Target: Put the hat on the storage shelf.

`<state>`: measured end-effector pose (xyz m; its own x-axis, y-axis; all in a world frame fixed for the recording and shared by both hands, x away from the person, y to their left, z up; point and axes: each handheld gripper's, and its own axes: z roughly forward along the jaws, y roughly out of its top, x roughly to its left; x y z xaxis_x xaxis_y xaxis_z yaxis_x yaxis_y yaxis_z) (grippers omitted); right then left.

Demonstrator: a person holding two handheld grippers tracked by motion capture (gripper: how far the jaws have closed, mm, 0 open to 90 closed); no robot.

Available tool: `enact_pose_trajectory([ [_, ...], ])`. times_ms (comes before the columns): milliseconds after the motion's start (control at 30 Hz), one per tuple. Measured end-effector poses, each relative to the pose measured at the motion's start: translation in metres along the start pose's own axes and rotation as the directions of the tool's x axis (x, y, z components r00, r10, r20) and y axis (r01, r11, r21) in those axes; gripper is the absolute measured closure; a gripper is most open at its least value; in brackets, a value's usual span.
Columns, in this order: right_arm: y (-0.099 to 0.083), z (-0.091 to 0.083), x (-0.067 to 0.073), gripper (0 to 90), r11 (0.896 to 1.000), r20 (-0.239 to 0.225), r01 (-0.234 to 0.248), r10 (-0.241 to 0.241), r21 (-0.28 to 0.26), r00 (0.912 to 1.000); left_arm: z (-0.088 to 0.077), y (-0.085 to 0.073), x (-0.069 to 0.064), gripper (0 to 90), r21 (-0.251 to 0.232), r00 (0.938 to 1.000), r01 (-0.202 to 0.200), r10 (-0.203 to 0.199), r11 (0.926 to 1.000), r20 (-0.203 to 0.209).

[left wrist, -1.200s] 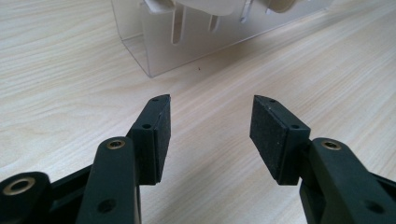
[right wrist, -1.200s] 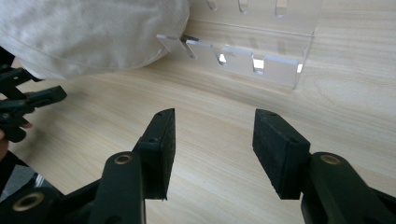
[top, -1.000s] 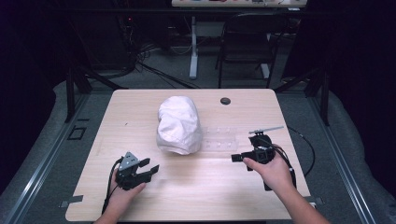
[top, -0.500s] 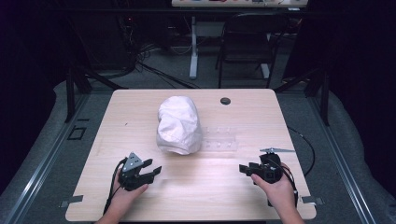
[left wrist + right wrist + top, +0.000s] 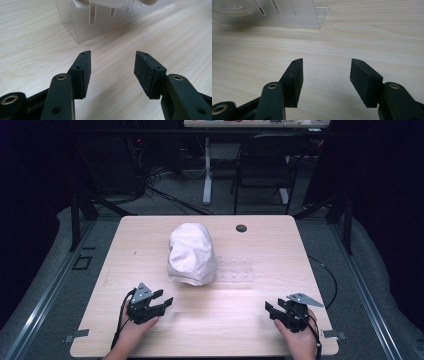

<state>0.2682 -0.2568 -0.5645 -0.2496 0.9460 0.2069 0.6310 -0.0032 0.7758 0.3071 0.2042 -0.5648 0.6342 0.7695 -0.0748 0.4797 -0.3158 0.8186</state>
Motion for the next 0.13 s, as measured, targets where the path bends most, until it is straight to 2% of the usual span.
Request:
enact_pose_trajectory([
  [133, -0.0091, -0.0016, -0.0029, 44.9, 0.999, 0.045, 0.046, -0.045, -0.016, 0.998, -0.0002, -0.0004, 0.0014, 47.3, -0.004, 0.9999, 0.01, -0.01, 0.9999, -0.004],
])
